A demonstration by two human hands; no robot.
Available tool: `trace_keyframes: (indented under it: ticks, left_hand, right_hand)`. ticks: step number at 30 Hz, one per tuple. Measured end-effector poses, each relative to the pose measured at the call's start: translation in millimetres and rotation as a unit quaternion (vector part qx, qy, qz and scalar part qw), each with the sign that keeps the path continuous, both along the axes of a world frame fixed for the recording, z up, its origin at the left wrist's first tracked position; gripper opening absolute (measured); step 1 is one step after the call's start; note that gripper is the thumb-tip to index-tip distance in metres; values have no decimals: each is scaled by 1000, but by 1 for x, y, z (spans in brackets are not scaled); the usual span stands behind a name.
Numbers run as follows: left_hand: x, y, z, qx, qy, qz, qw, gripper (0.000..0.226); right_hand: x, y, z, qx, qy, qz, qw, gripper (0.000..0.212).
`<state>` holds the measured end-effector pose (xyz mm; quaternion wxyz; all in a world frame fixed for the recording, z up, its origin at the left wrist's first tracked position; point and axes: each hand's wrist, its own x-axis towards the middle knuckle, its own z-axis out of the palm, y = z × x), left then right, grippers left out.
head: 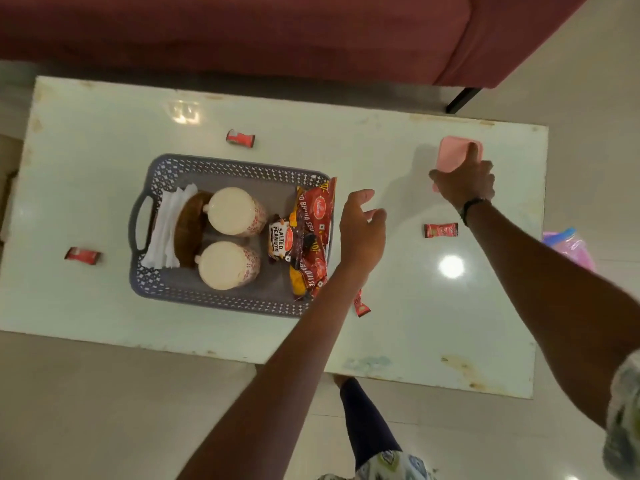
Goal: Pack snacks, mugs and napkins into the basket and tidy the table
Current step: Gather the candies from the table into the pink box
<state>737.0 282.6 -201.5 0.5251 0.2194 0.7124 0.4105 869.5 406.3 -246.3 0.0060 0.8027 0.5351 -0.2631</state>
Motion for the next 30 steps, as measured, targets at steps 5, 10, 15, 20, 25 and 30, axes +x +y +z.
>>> trace_keyframes:
  ticks: [5,10,15,20,25,30]
  left_hand:
    - [2,-10,-20,-60,-43,-8,997,37]
    - [1,-15,-11,-85,-149,15,985,45]
    - [-1,-9,-9,-97,-274,19,957,60]
    - [7,-15,-17,-117,-252,9,961,96]
    - [-3,-22,-21,-104,-301,13,948,69]
    - [-4,-25,-22,-126,-270,-7,955,71]
  right_hand:
    - [-4,-48,12,4,31,67,997,85]
    - [-24,-101,59,-30,127,98,987,83]
    - [-31,-127,103,-67,229,72,968,79]
    - [-23,-132,107,-93,297,-19,950,79]
    - [-3,-124,107,-176,458,-90,866,62]
    - [18,-124,91,-215,501,-88,834,56]
